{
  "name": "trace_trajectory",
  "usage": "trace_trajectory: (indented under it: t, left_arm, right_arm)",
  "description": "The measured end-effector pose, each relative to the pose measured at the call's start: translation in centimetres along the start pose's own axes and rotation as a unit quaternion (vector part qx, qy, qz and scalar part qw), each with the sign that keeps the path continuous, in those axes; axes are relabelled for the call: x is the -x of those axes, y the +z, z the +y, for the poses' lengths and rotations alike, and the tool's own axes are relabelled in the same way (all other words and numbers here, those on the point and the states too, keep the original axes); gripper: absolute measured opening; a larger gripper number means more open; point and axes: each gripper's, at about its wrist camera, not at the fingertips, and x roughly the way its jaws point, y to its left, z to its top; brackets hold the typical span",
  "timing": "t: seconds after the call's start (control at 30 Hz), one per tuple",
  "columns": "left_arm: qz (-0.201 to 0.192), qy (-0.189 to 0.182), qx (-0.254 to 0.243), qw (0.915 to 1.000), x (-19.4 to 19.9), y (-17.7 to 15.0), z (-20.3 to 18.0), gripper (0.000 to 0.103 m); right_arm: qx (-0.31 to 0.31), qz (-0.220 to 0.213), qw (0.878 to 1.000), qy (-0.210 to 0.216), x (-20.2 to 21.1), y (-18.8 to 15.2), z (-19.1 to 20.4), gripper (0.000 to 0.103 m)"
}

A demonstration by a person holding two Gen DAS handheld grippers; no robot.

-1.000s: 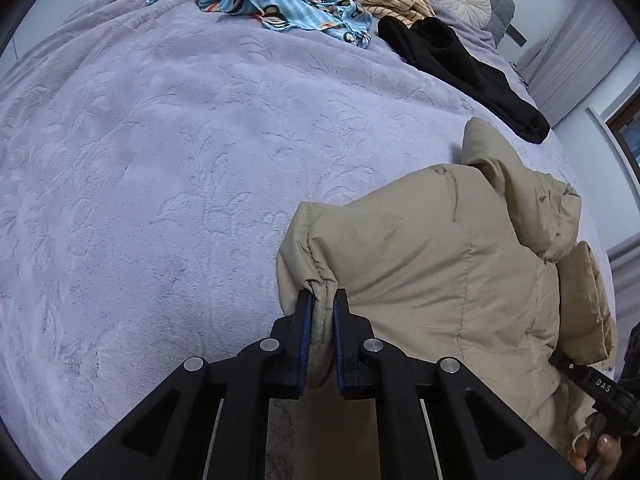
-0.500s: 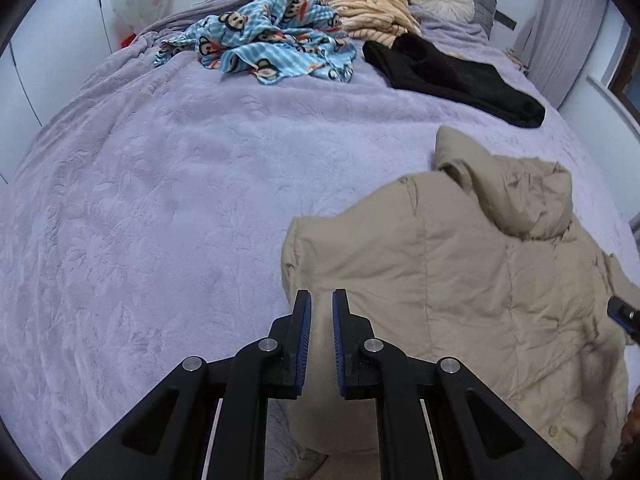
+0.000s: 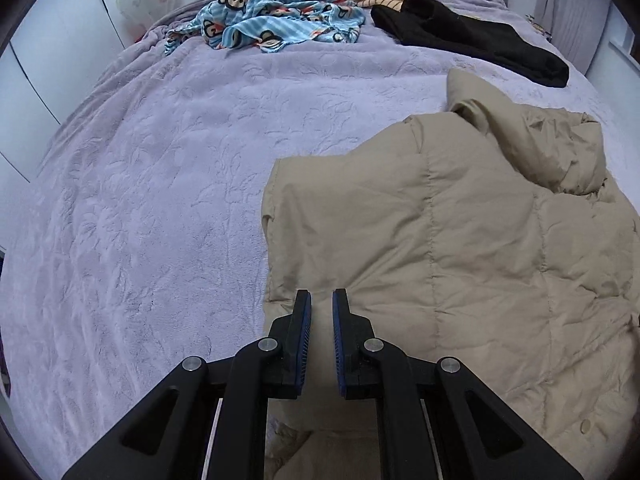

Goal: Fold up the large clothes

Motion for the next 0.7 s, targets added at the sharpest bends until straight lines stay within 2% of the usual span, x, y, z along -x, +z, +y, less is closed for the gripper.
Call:
trace_trajectory:
  t: [0.1, 0.17, 0.3, 0.47, 0.5, 0.53, 0.57, 0.63, 0.7]
  left_arm:
    - [-0.004, -0.006, -0.006, 1.0, 2.0, -0.2, -1.7, 0.012]
    - [0.0, 0.002, -0.013, 0.9999, 3.0, -0.6, -3.5, 0.012]
    - [0.01, -0.02, -0.036, 0.9991, 3.9, -1.6, -8.1, 0.012]
    - [0.033, -0.052, -0.06, 0.9963, 3.8, -2.2, -13.2, 0.014]
    - [0.035, -0.057, -0.063, 0.9957, 3.7, -2.2, -14.1, 0.023]
    - [0.039, -0.059, -0.067, 0.9953, 3.7, -2.2, -14.9, 0.075]
    - [0.037, -0.056, -0.063, 0.9958, 3.8, -2.1, -15.6, 0.101]
    - [0.012, -0.062, -0.066, 0.9958, 4.6, -1.9, -16.8, 0.102]
    - [0.013, -0.064, -0.086, 0.9942, 4.8, -1.9, -18.5, 0.102]
  right_arm:
    - [-0.056, -0.001, 0.998, 0.034, 2.3, -0.9, -3.2, 0.051]
    - [-0.079, -0.004, 0.996, 0.04, 3.4, -1.6, -4.9, 0.056]
    - [-0.121, -0.02, 0.992, 0.026, 5.6, -2.4, -8.3, 0.074]
    - [-0.165, -0.049, 0.985, 0.017, 8.2, -2.4, -12.6, 0.078]
    - [-0.172, -0.057, 0.983, 0.01, 8.7, -2.3, -13.5, 0.081]
    - [-0.179, -0.065, 0.982, 0.006, 9.4, -2.3, -14.5, 0.081]
    - [-0.186, -0.072, 0.98, 0.003, 10.0, -2.2, -15.5, 0.081]
    - [-0.201, -0.084, 0.976, -0.003, 11.1, -2.1, -17.4, 0.082]
    - [-0.22, -0.098, 0.971, -0.008, 12.1, -2.0, -19.3, 0.084]
